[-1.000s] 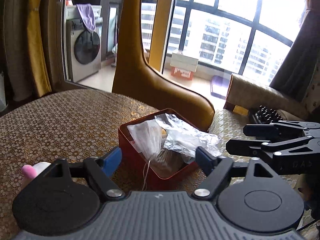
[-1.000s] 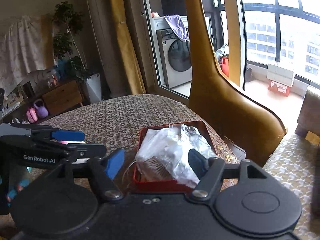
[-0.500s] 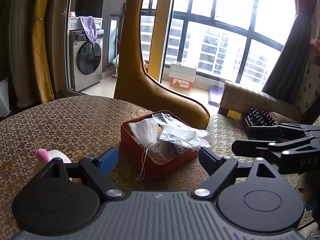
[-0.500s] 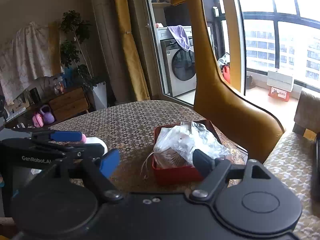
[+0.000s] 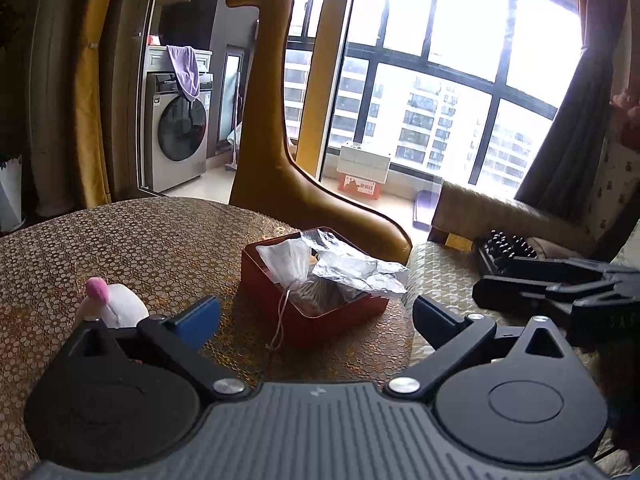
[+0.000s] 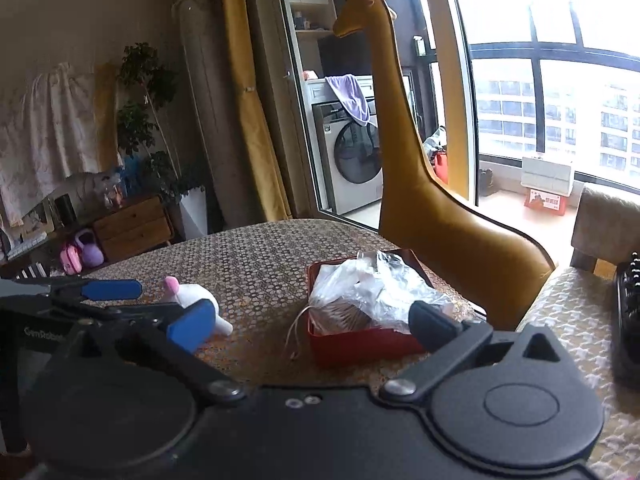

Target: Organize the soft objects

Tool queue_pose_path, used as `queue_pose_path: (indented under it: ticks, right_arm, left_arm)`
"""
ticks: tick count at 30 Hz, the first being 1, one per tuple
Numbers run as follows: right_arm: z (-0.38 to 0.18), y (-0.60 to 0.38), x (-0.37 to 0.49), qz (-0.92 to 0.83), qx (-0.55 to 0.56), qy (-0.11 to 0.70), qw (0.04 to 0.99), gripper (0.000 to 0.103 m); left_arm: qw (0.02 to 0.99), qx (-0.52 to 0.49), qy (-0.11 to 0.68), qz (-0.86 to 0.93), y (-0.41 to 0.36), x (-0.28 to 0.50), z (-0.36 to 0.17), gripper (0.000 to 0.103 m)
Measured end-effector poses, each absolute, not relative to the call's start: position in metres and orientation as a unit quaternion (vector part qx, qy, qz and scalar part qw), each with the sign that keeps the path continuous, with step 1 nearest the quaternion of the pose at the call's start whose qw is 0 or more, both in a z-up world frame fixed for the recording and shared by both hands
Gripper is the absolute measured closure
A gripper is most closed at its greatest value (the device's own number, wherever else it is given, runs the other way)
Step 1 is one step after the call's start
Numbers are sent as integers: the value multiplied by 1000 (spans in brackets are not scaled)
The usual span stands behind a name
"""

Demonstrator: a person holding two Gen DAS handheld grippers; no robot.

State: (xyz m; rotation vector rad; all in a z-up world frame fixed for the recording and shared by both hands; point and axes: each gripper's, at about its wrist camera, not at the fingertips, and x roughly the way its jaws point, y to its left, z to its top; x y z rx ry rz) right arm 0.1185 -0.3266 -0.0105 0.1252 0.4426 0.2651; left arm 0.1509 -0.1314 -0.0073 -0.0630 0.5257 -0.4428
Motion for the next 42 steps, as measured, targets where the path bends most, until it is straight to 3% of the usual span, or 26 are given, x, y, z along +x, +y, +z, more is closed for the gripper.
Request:
queue_pose_path:
  ticks: [42]
  right_arm:
    - [-11,-319,93,127,67,194,970,0]
  left_arm:
    - [950,-51,227,-208,-125,124,-2,0]
